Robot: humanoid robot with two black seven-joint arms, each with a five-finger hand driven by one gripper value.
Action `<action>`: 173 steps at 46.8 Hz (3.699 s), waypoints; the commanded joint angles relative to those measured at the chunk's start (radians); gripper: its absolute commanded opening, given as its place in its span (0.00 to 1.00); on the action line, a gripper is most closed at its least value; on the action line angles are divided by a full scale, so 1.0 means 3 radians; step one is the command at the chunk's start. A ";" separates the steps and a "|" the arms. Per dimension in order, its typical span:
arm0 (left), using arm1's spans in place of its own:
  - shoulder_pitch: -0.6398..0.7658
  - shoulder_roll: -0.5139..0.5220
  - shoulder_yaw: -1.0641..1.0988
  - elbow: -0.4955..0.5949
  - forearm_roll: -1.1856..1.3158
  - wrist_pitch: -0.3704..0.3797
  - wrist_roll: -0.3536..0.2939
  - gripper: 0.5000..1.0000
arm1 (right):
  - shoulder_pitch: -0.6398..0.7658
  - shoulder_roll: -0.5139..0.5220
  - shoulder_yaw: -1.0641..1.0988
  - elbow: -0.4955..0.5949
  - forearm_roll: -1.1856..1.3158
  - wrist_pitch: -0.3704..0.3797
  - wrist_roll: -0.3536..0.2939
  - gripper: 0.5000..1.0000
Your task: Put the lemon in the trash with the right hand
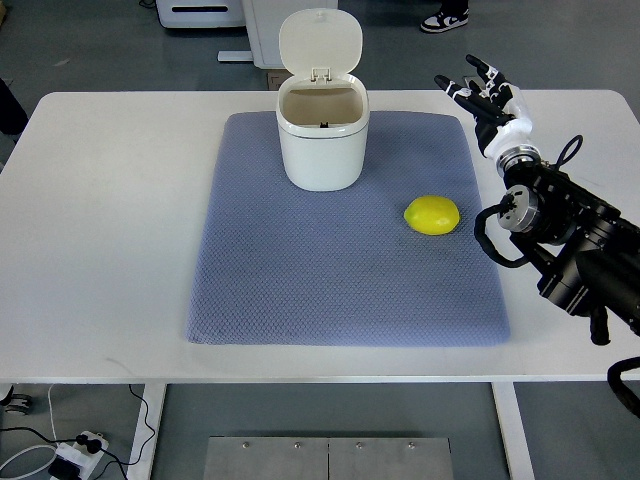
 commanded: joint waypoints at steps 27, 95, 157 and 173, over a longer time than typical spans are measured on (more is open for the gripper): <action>-0.0057 0.0000 -0.0006 0.0001 -0.0049 0.0024 -0.0018 1.00 | 0.0004 0.0000 0.0019 0.0005 0.0005 0.0001 0.0000 1.00; -0.0057 0.0000 -0.0001 0.0001 -0.0049 0.0024 -0.0018 1.00 | -0.0022 -0.0900 -0.0747 0.1012 -0.0327 0.0042 0.0107 1.00; -0.0062 0.0000 -0.0001 0.0001 -0.0049 0.0024 -0.0018 1.00 | 0.0039 -0.1580 -0.2149 0.1503 -0.1723 0.0001 0.0333 1.00; -0.0057 0.0000 -0.0001 0.0001 -0.0049 0.0024 -0.0018 1.00 | 0.0019 -0.1550 -0.2317 0.1478 -0.1749 -0.0127 0.0373 1.00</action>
